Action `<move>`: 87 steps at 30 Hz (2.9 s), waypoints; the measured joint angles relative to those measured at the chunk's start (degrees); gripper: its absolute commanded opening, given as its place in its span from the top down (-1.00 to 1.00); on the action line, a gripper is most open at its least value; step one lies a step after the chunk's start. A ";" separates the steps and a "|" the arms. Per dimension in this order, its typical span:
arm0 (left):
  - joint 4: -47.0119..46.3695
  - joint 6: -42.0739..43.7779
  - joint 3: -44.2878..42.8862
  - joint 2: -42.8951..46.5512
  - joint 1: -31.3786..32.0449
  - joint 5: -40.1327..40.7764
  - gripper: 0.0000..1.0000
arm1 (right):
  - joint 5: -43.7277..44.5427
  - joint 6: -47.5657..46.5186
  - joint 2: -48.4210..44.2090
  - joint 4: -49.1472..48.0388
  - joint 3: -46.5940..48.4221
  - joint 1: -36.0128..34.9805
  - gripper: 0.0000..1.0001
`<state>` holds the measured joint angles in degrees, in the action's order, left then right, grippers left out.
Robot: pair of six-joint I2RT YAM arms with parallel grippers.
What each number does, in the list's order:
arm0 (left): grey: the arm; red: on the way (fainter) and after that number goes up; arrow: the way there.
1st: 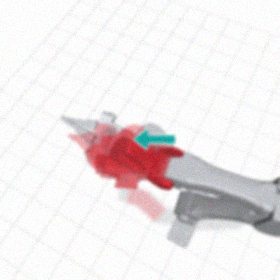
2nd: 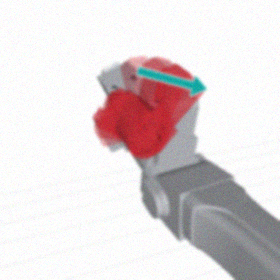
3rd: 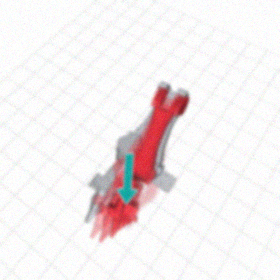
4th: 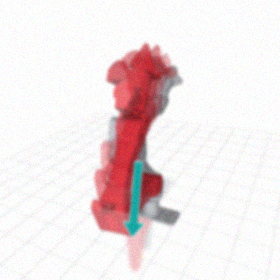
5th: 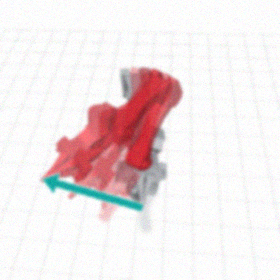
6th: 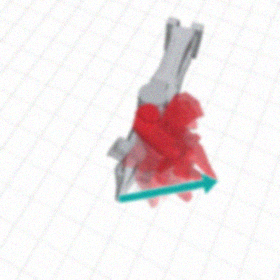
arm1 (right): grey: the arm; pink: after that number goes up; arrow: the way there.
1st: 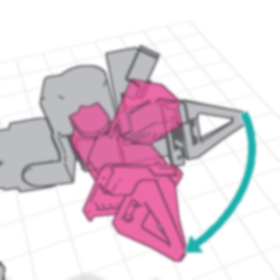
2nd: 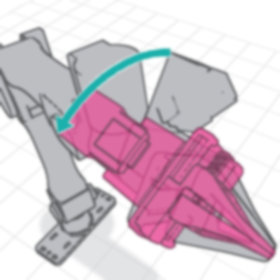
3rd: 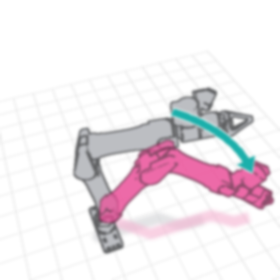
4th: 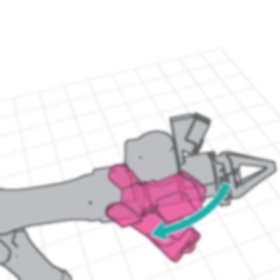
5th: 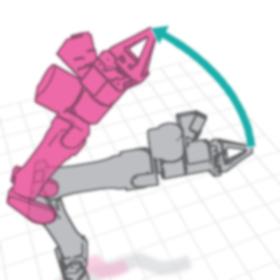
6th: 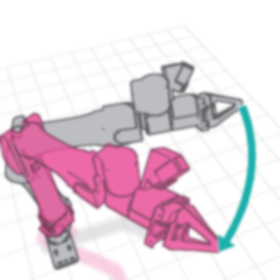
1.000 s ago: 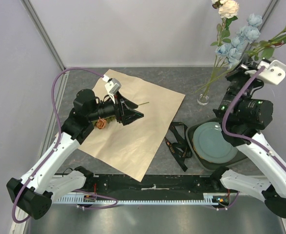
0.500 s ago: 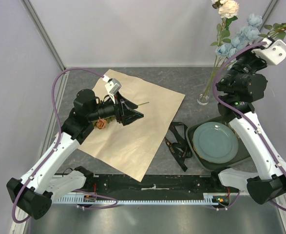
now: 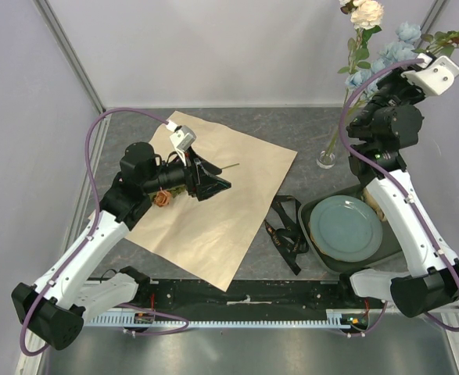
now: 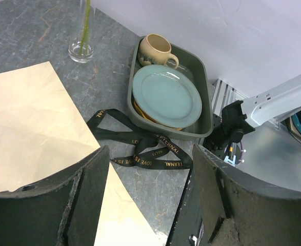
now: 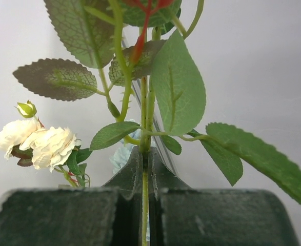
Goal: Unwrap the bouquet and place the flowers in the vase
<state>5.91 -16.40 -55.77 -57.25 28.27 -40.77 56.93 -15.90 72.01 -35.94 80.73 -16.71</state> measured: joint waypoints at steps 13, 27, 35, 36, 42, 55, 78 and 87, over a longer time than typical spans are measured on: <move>0.02 0.00 0.00 -0.61 0.00 0.00 -0.46 | -1.09 3.30 0.26 1.81 -0.55 1.09 1.00; 0.02 0.00 0.00 -0.81 -0.02 0.00 -0.46 | -1.88 5.64 0.09 4.46 -0.98 1.60 1.00; 0.02 0.00 0.00 -0.85 -0.02 0.00 -0.46 | -2.12 5.84 -0.28 6.54 -0.98 1.62 1.00; 0.02 0.00 0.00 -0.85 0.00 0.00 -0.46 | -2.12 5.84 -0.33 6.71 -0.98 1.62 1.00; 0.02 0.00 0.00 -0.90 -0.02 -0.02 -0.46 | -2.14 5.84 -0.50 6.95 -0.98 1.62 1.00; 0.02 0.00 0.00 -0.90 0.00 -0.02 -0.46 | -2.58 5.86 -0.28 7.13 -0.98 2.08 1.00; 0.02 0.00 0.00 -0.90 -0.02 -0.04 -0.46 | -4.13 7.56 3.89 8.70 -0.98 2.69 1.00; 0.02 0.00 0.00 -0.90 -0.02 -0.04 -0.46 | -4.61 8.92 5.51 10.27 -0.98 2.69 1.00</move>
<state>5.93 -16.40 -55.77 -58.15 28.25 -40.82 52.31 -6.98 77.52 -25.67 79.75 -14.02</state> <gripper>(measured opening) 0.730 0.019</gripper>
